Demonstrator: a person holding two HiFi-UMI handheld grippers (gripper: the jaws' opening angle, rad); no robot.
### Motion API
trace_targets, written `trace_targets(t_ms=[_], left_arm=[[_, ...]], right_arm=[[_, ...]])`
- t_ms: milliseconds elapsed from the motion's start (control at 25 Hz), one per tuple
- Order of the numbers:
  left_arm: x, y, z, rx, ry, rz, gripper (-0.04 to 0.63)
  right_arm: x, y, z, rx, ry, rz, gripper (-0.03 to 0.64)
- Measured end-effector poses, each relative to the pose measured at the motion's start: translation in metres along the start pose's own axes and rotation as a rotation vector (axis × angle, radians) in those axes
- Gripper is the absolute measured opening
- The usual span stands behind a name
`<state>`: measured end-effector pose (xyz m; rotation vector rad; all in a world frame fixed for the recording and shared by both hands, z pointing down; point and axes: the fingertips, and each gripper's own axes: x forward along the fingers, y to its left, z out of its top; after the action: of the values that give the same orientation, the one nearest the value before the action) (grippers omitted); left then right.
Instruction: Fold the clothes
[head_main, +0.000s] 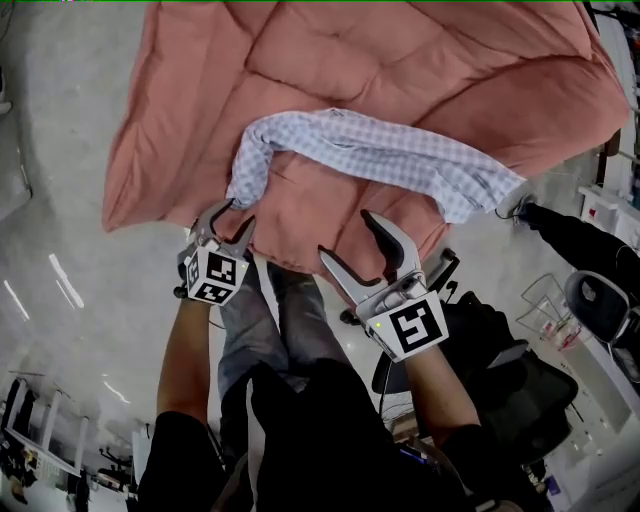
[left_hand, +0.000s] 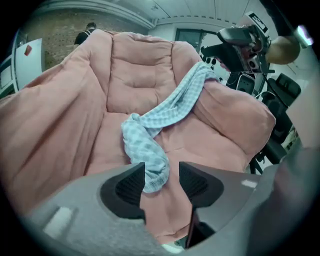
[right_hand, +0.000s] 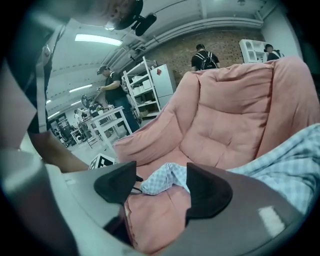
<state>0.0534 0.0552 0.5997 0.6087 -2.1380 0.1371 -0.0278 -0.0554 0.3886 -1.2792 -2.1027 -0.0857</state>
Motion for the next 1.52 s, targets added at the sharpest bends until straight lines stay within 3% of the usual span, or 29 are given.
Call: trace_targets(t_ms=[160,320,400,480,520,600,680,920,1040,1320,1520], left_arm=[[0.024,-0.007,-0.014,0.047,0.061,-0.004,0.2],[0.035,-0.006,-0.017,0.167,0.138,0.007,0.13],[0.039,-0.005,-0.02,0.215,0.184,-0.008,0.134],[0.04,-0.005,-0.024,0.247,0.221,-0.028,0.211],[0.04,-0.004,-0.025,0.262,0.231,-0.029,0.216],[0.038,-0.001,-0.027,0.282,0.233,-0.016,0.202],[0.038,0.004,-0.028,0.288,0.234,0.001,0.144],[0.047,0.014,-0.034,0.297,0.278,0.006,0.14],[0.043,0.015,-0.028,0.244,0.254,0.005,0.109],[-0.005,0.015,0.008,-0.031,0.086,-0.006,0.061],[-0.062,0.024,0.044,-0.135,-0.008,-0.002,0.058]], right_arm=[[-0.008,-0.009,-0.022,0.031,0.006,-0.01,0.311],[-0.015,-0.014,-0.032,0.062,0.01,-0.023,0.305],[-0.019,-0.016,-0.036,0.054,0.016,-0.024,0.301],[-0.02,-0.015,-0.037,0.054,0.016,-0.029,0.301],[-0.02,-0.014,-0.038,0.057,0.015,-0.033,0.301],[-0.021,-0.011,-0.038,0.069,0.01,-0.037,0.301],[-0.021,-0.009,-0.037,0.09,0.001,-0.042,0.298],[-0.021,-0.009,-0.047,0.093,0.016,-0.047,0.295],[-0.019,-0.008,-0.05,0.098,0.026,-0.049,0.293],[-0.009,0.003,-0.033,0.075,0.02,-0.027,0.273],[0.0,0.019,-0.018,-0.027,0.052,0.007,0.259]])
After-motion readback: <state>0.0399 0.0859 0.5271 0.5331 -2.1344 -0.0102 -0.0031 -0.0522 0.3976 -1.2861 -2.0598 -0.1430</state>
